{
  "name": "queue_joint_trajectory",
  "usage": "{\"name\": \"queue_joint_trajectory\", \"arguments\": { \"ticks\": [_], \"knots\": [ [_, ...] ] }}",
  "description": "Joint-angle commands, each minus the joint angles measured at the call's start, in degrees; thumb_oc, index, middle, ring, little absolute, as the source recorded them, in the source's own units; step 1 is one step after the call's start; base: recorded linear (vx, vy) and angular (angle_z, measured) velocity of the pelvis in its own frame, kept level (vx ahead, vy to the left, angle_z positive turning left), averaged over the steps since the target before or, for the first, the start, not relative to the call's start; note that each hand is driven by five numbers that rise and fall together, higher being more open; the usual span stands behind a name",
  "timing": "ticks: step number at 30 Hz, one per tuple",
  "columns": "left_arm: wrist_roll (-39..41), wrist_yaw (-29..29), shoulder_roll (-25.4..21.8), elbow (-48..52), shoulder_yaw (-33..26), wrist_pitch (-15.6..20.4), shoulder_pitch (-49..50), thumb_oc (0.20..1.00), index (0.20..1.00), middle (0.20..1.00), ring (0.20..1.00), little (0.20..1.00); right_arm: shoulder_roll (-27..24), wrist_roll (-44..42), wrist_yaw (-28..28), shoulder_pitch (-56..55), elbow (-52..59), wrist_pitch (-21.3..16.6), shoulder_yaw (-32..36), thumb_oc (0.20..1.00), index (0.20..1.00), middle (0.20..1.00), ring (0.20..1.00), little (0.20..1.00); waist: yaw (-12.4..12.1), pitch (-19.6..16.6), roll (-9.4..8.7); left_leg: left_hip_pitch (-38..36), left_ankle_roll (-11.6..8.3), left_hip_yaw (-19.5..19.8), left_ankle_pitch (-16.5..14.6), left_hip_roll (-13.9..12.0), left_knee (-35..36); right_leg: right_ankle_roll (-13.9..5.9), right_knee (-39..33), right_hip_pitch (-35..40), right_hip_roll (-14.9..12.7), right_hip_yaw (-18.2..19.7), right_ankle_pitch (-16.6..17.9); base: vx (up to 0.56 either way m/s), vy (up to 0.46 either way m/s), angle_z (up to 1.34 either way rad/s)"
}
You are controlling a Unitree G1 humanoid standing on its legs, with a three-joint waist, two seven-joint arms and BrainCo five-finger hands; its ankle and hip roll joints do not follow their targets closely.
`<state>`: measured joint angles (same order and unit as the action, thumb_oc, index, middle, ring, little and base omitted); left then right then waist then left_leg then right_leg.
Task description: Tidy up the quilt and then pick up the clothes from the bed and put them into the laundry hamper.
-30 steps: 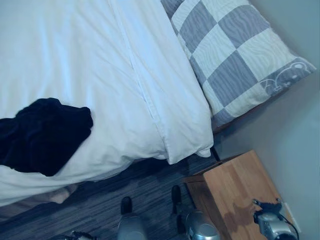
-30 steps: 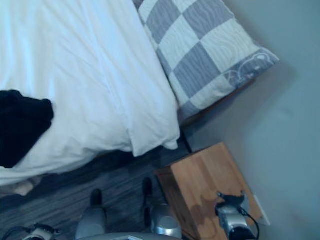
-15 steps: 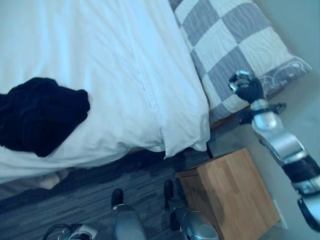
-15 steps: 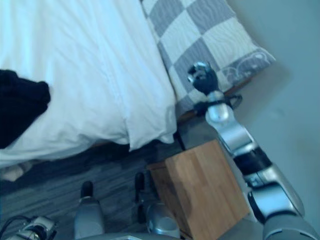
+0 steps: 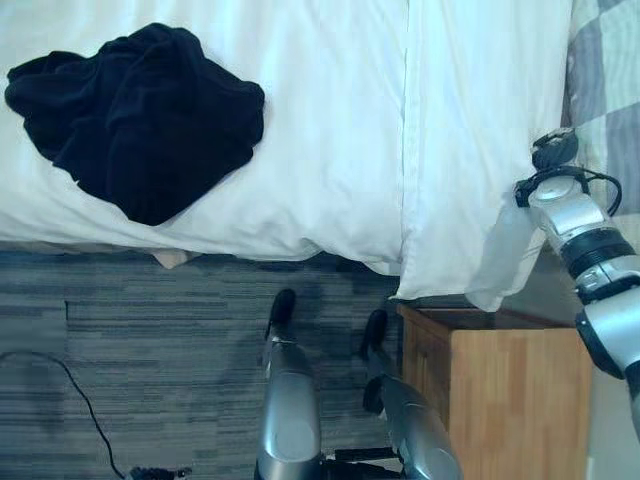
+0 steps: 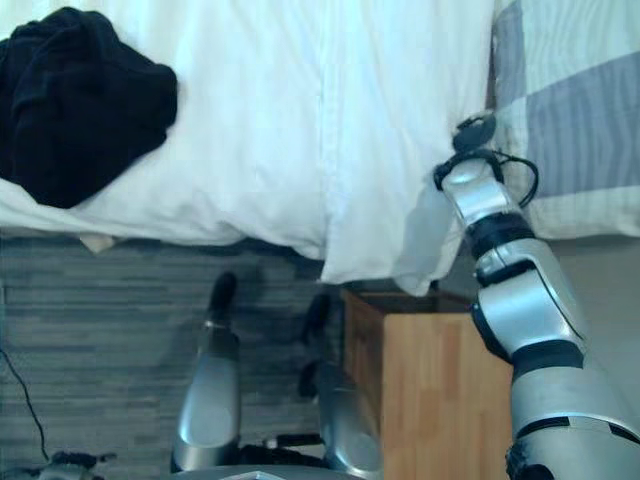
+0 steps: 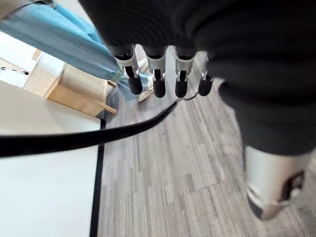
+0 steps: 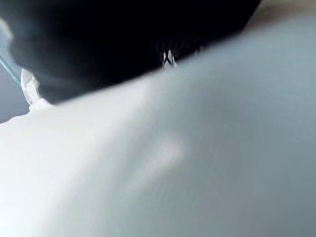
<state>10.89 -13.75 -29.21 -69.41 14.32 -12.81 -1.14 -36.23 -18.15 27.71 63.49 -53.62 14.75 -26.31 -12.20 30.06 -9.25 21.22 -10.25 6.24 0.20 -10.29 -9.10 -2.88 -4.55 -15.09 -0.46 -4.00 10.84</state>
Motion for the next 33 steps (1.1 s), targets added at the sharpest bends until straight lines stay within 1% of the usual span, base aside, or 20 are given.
{"name": "queue_joint_trajectory", "arguments": {
  "ticks": [1,2,4,5,8,10,12,13,16,18,21,24,25,26,27,28,29,31,32,33],
  "knots": [
    [-1.81,-0.81,-0.52,-0.01,0.34,0.86,-0.69,1.000,1.000,1.000,1.000,1.000,-1.83,-2.61,0.88,-3.88,2.52,-3.54,-0.52,0.200,0.200,0.200,0.200,0.200,0.63,-0.27,-0.64,3.40,5.50,0.03,0.43,3.48,0.90,-6.15,3.92,1.46,-3.49,0.67,-7.44,-0.06,0.043,-0.10],
    [-1.73,-0.90,-0.41,0.06,0.40,0.87,-0.65,1.000,1.000,1.000,1.000,1.000,-1.70,-2.37,0.79,-4.16,2.75,-3.63,-0.38,0.200,0.200,0.200,0.200,0.200,0.71,-0.27,-0.61,3.45,5.53,-0.05,0.36,3.50,0.79,-6.13,3.99,1.33,-3.51,0.72,-7.44,-0.10,0.069,-0.18],
    [-2.19,-2.33,0.42,0.14,1.05,1.73,-0.48,1.000,1.000,1.000,1.000,1.000,-0.02,-2.82,2.61,-6.45,6.25,-5.59,1.16,0.200,0.200,0.200,0.200,0.200,1.93,-0.27,-0.58,3.62,5.71,-1.01,-0.21,3.52,-0.11,-5.96,4.34,0.58,-3.72,1.25,-7.35,-0.14,0.097,-0.21],
    [-3.66,-2.91,0.95,0.20,1.22,1.96,-0.82,1.000,1.000,1.000,1.000,1.000,1.15,-3.16,4.48,-8.18,10.35,-4.77,2.80,0.200,0.200,0.200,0.200,0.200,3.04,-0.27,-0.59,3.32,5.80,-1.90,-0.60,3.36,-0.60,-5.84,4.30,0.58,-3.71,2.07,-7.30,-0.12,0.094,-0.22],
    [-3.17,-3.62,2.24,0.29,1.53,1.44,-1.02,1.000,1.000,1.000,1.000,1.000,2.23,-3.11,5.76,-11.95,14.93,-3.44,4.68,0.200,0.200,0.200,0.200,0.200,4.56,-0.27,-0.50,2.68,5.99,-2.83,-0.90,3.34,-0.76,-5.74,4.36,0.56,-3.70,3.32,-7.20,-0.09,0.125,-0.26],
    [-1.89,-3.74,3.61,0.51,1.37,1.02,-1.03,1.000,1.000,1.000,1.000,1.000,3.25,-2.91,5.62,-18.60,20.14,-2.01,6.50,0.200,0.200,0.200,0.200,0.200,6.36,-0.27,-0.28,1.91,6.39,-3.82,-1.36,3.52,-0.98,-5.59,4.41,0.63,-3.88,4.57,-7.10,-0.07,0.183,-0.16],
    [-1.79,-3.87,4.26,0.69,1.27,0.97,-0.90,1.000,1.000,1.000,1.000,1.000,4.15,-2.32,5.85,-21.96,21.76,-1.96,7.13,0.200,0.200,0.200,0.200,0.200,7.00,-0.27,-0.13,1.57,6.59,-4.26,-1.60,3.60,-1.15,-5.51,4.48,0.70,-3.99,5.06,-7.08,-0.06,0.162,-0.13],
    [-2.00,-4.67,5.76,1.62,1.22,0.49,-0.62,1.000,1.000,1.000,1.000,1.000,7.28,0.01,6.19,-33.13,26.06,-2.48,8.23,0.200,0.200,0.200,0.200,0.200,9.17,-0.27,0.17,0.91,7.25,-5.28,-2.66,4.05,-2.35,-5.32,4.59,0.92,-4.33,6.28,-6.96,-0.07,0.178,-0.11],
    [-2.92,-4.96,6.22,2.31,1.29,0.00,-0.33,1.000,1.000,1.000,1.000,1.000,9.35,0.58,6.18,-40.04,27.37,-3.63,8.59,0.200,0.200,0.200,0.200,0.200,10.28,-0.27,0.25,0.26,7.62,-5.97,-3.34,4.25,-3.07,-5.38,4.54,1.32,-4.60,6.89,-6.73,-0.06,0.144,-0.16],
    [-6.30,-5.58,6.56,3.03,1.43,-0.75,0.08,1.000,1.000,1.000,1.000,1.000,12.34,1.36,8.74,-47.78,26.14,-4.43,9.40,0.200,0.200,0.200,0.200,0.200,11.60,-0.68,0.34,-1.15,8.13,-7.01,-4.10,4.46,-3.51,-5.64,4.28,2.40,-4.95,7.80,-6.46,-0.07,0.146,-0.16],
    [-7.42,-5.44,6.06,2.70,1.89,-1.49,0.10,1.000,1.000,1.000,1.000,1.000,13.07,3.45,10.47,-51.10,22.62,-4.74,10.82,0.200,0.200,0.200,0.200,0.200,12.41,-1.77,0.37,-3.34,8.44,-7.99,-4.44,4.60,-2.34,-6.22,3.38,4.09,-5.13,8.36,-6.24,-0.05,0.128,-0.15],
    [-7.93,-4.76,5.25,2.31,2.23,-2.32,-0.15,1.000,1.000,1.000,1.000,1.000,12.54,4.59,8.81,-53.14,19.31,-2.23,11.88,0.200,0.200,0.200,0.200,0.200,13.23,-3.74,0.18,-5.20,8.58,-8.66,-4.13,5.01,-0.30,-6.86,2.78,5.06,-5.42,8.65,-6.00,-0.04,0.118,-0.15],
    [-8.62,-4.49,5.19,2.17,2.18,-2.67,-0.12,1.000,1.000,1.000,1.000,1.000,12.26,4.41,6.94,-54.07,18.36,-1.42,12.24,0.200,0.200,0.200,0.200,0.200,13.47,-4.50,0.12,-5.89,8.64,-8.77,-4.10,5.21,0.17,-7.02,2.76,5.39,-5.46,8.71,-5.90,0.03,0.176,-0.15],
    [-10.16,-3.98,5.16,1.96,2.48,-3.75,-0.06,1.000,1.000,1.000,1.000,1.000,12.25,4.26,0.71,-55.70,15.33,0.80,12.27,0.200,0.200,0.200,0.200,0.200,13.81,-6.20,0.11,-7.73,8.74,-9.06,-3.90,5.46,1.44,-7.26,2.71,6.34,-5.71,8.58,-5.78,0.04,0.165,-0.15],
    [-10.59,-3.83,5.17,1.92,2.52,-3.91,-0.03,1.000,1.000,1.000,1.000,1.000,12.30,4.84,-0.65,-55.96,14.73,1.06,12.19,0.200,0.200,0.200,0.200,0.200,13.86,-6.50,0.13,-8.16,8.76,-9.13,-3.82,5.51,1.75,-7.30,2.67,6.60,-5.78,8.54,-5.76,0.07,0.223,-0.16],
    [-12.99,-3.34,5.81,1.69,3.07,-5.03,-0.10,1.000,1.000,1.000,1.000,1.000,13.65,5.73,-5.74,-57.56,9.37,0.52,10.81,0.790,0.790,0.790,0.790,0.790,13.85,-8.17,0.55,-9.98,8.84,-9.32,-3.49,5.82,2.85,-7.39,2.69,7.70,-6.12,8.18,-5.63,0.08,0.200,0.05],
    [-14.89,-3.17,6.70,1.21,3.66,-5.52,-0.19,1.000,1.000,1.000,1.000,1.000,15.09,5.23,-8.87,-58.17,4.88,0.12,10.13,1.000,1.000,1.000,1.000,1.000,13.82,-9.59,0.97,-11.45,8.93,-9.48,-3.35,6.09,3.61,-7.44,2.51,8.71,-6.34,7.92,-5.57,0.08,0.209,0.16],
    [-15.75,-3.35,7.56,0.64,4.33,-5.88,-0.34,1.000,1.000,1.000,1.000,1.000,16.46,5.77,-10.53,-58.33,0.97,0.03,9.75,1.000,1.000,1.000,1.000,1.000,13.76,-10.64,1.37,-12.53,8.98,-9.56,-3.27,6.33,4.13,-7.41,2.39,9.46,-6.50,7.69,-5.57,0.06,0.131,0.16],
    [-17.26,-3.30,8.57,0.08,4.68,-5.90,-0.51,1.000,1.000,1.000,1.000,1.000,17.91,6.68,-11.16,-58.60,-3.48,0.93,9.45,1.000,1.000,1.000,1.000,1.000,13.73,-11.73,1.92,-13.63,9.07,-9.70,-3.18,6.54,4.64,-7.38,2.39,10.12,-6.61,7.48,-5.62,0.11,0.223,0.04],
    [-19.18,-3.16,10.50,-1.07,4.89,-5.83,-0.94,1.000,1.000,1.000,1.000,1.000,20.08,8.39,-10.44,-59.56,-11.16,2.07,9.54,1.000,1.000,1.000,1.000,1.000,13.82,-13.50,3.28,-15.48,9.21,-10.01,-3.08,6.87,5.47,-7.28,2.70,11.04,-6.83,7.16,-5.93,0.11,0.226,0.02]
  ]
}}
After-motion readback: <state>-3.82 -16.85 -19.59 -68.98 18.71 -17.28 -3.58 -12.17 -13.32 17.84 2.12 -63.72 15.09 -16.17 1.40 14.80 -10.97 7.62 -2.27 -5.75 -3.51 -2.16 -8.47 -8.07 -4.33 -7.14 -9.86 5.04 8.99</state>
